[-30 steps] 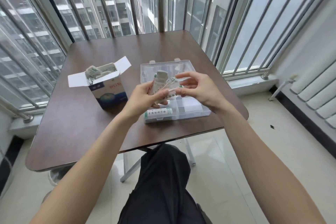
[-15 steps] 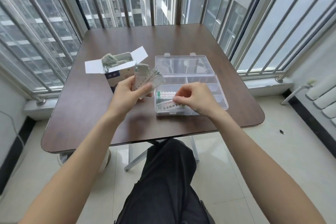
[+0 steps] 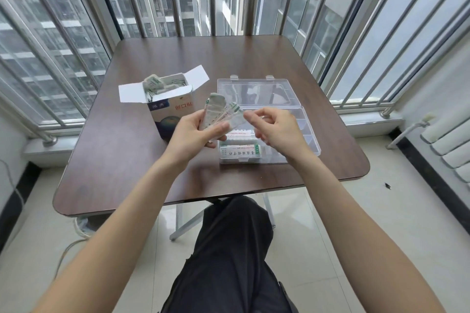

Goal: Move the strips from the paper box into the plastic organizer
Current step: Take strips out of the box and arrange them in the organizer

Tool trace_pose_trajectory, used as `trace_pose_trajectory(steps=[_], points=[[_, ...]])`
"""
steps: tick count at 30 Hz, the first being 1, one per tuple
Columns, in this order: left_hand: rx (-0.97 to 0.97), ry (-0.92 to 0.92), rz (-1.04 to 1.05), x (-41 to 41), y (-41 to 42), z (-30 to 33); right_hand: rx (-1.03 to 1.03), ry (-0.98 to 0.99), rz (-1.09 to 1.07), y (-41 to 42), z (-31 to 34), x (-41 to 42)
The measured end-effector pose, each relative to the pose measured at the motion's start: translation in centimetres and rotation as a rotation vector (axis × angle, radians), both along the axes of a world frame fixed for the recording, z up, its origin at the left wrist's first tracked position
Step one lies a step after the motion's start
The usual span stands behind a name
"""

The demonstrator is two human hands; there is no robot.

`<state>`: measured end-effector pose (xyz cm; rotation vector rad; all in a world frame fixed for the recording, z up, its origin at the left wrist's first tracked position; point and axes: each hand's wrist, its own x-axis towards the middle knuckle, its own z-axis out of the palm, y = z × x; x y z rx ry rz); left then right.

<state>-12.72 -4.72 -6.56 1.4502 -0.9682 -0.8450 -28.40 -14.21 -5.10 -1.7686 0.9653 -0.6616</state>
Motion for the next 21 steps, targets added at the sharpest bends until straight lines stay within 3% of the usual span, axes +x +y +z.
trace_pose_trajectory(steps=[8,12,21], points=[[-0.061,0.079,0.068,0.2,-0.1,0.1,0.366,-0.355,0.041,-0.1,0.1,-0.1],[-0.026,0.093,0.08,1.4,0.4,0.0,0.426,-0.325,0.032,-0.5,0.4,-1.6],[0.104,-0.193,-0.106,2.0,0.4,0.0,-0.115,0.196,0.111,-0.4,-1.3,-1.9]])
